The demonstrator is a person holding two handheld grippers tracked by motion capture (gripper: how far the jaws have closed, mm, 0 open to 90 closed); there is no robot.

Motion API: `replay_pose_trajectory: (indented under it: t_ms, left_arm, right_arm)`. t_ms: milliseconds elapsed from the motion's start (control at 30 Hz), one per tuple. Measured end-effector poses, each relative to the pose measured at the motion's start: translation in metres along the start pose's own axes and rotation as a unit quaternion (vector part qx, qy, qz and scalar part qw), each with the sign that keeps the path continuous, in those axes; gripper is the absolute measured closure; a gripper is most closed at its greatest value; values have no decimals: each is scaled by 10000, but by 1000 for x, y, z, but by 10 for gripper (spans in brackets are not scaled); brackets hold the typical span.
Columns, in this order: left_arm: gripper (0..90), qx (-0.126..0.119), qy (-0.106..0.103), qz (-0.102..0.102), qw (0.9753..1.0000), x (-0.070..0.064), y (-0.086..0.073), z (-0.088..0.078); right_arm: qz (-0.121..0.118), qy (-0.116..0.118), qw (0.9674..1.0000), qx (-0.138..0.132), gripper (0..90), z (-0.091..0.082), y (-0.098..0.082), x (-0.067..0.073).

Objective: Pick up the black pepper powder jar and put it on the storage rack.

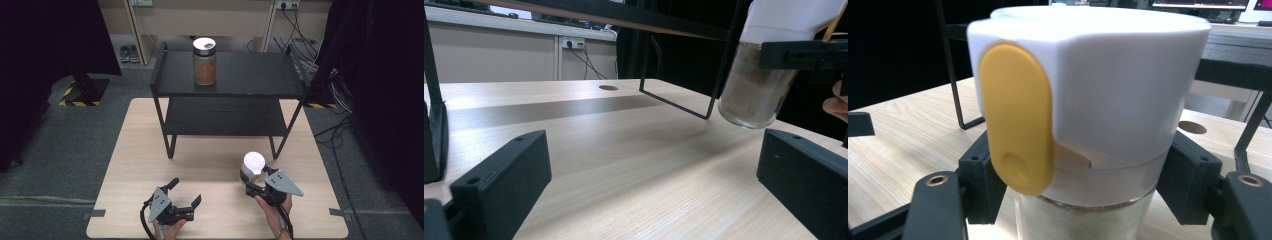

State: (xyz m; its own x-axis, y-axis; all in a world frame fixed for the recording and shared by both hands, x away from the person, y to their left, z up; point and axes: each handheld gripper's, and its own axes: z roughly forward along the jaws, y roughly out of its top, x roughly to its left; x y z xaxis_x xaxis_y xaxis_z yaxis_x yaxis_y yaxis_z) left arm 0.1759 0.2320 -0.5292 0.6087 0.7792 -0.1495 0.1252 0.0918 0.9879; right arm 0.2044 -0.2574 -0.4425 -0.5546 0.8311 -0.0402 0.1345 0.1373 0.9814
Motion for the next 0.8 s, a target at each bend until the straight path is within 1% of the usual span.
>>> replay_pose_trajectory:
  t_ms: [100, 333, 533, 800]
  left_arm:
    - [3, 0, 0, 0, 10000, 0, 0, 0]
    - [3, 4, 4, -7, 10000, 0, 0, 0]
    - [3, 6, 4, -2, 10000, 0, 0, 0]
    - [3, 5, 5, -3, 10000, 0, 0, 0]
  right_arm:
    - [27, 36, 10000, 10, 308, -2, 5, -1]
    - [37, 115, 9999, -62, 308, -10, 18, -2]
    - [5, 287, 9996, -86, 308, -16, 31, -6]
    - [-50, 477, 9988, -47, 308, -20, 47, -5]
